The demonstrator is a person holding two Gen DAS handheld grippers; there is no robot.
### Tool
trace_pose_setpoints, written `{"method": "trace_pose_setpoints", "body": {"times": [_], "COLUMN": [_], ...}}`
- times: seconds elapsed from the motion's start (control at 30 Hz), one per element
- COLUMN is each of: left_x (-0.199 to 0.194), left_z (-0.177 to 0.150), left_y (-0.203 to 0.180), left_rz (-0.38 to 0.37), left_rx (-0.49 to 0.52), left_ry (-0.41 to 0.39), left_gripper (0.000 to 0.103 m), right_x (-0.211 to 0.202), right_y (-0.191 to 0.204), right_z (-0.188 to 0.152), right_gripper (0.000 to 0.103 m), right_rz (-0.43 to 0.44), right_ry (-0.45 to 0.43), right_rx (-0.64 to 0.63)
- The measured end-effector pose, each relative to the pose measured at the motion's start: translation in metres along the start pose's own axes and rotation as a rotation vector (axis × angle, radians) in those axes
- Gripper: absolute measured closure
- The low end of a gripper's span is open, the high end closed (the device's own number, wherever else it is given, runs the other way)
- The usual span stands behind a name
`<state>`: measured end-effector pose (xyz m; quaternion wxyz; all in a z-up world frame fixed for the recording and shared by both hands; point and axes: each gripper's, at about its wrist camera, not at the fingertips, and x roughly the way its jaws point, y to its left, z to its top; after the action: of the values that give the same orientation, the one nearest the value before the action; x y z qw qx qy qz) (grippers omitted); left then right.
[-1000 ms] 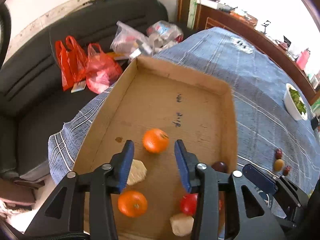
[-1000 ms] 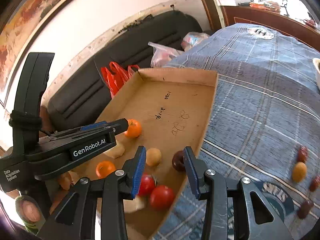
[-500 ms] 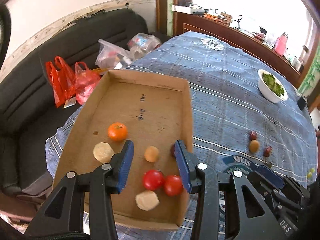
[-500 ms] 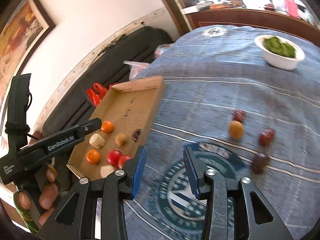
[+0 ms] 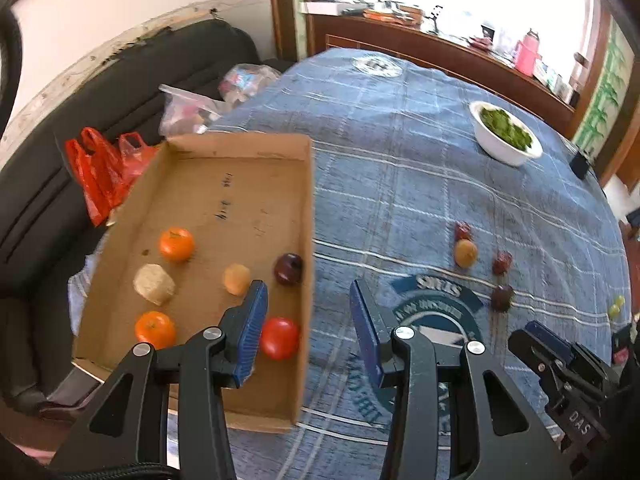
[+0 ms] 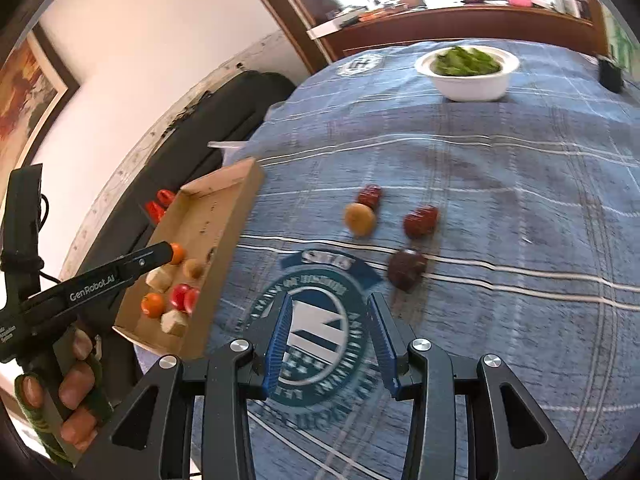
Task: Organize fruits
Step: 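Move both open tools back over the remaining fruits, then grasp a dark purple plum with the right tool while the left grasps a tan round fruit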
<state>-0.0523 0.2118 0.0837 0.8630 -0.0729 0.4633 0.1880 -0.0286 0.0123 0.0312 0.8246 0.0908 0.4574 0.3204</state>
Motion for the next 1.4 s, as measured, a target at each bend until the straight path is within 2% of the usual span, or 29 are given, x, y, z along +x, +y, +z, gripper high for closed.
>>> {"method": "trace_pose_setpoints", "body": {"times": [0.23,0.4,0.63,0.87,1.03,1.07,1.1,1.23,1.4], "left_x": [0.013,0.023,0.032,0.042,0.059,0.062,0.067,0.082,0.102], "left_z": [-0.01,-0.011,-0.005,0.006,0.013,0.015,0.017,0.02,0.025], "left_y": [-0.03,-0.044,-0.057,-0.067,-0.081,-0.085,-0.089,-0.101,-0.107], "left_rz": [-0.065,-0.101,-0.135,-0.167,-0.213,-0.225,-0.25,-0.294,-0.334], "left_rx": [0.059,0.075,0.092,0.106,0.124,0.126,0.131,0.136,0.087], "left_ry": [0.056,0.091,0.102,0.105,0.128,0.133,0.137,0.176,0.23], "left_gripper": [0.062,0.062,0.062,0.062,0.062,0.062,0.062,0.063,0.063], "right_x": [-0.004,0.007,0.035,0.045,0.052,0.052,0.052,0.041,0.026], "right_y": [-0.026,-0.029,-0.031,-0.029,-0.026,-0.025,-0.025,-0.03,-0.038], "right_z": [-0.005,0.001,0.012,0.018,0.019,0.019,0.019,0.018,0.017], "right_gripper": [0.062,0.061,0.062,0.062,0.064,0.07,0.073,0.073,0.073], "right_rz": [-0.041,-0.085,-0.145,-0.162,-0.185,-0.191,-0.177,-0.164,-0.14], "right_ry": [-0.007,-0.004,0.03,0.03,0.036,0.034,0.034,0.026,0.011], "right_rx": [0.046,0.02,-0.009,-0.03,-0.061,-0.072,-0.075,-0.045,-0.008]}}
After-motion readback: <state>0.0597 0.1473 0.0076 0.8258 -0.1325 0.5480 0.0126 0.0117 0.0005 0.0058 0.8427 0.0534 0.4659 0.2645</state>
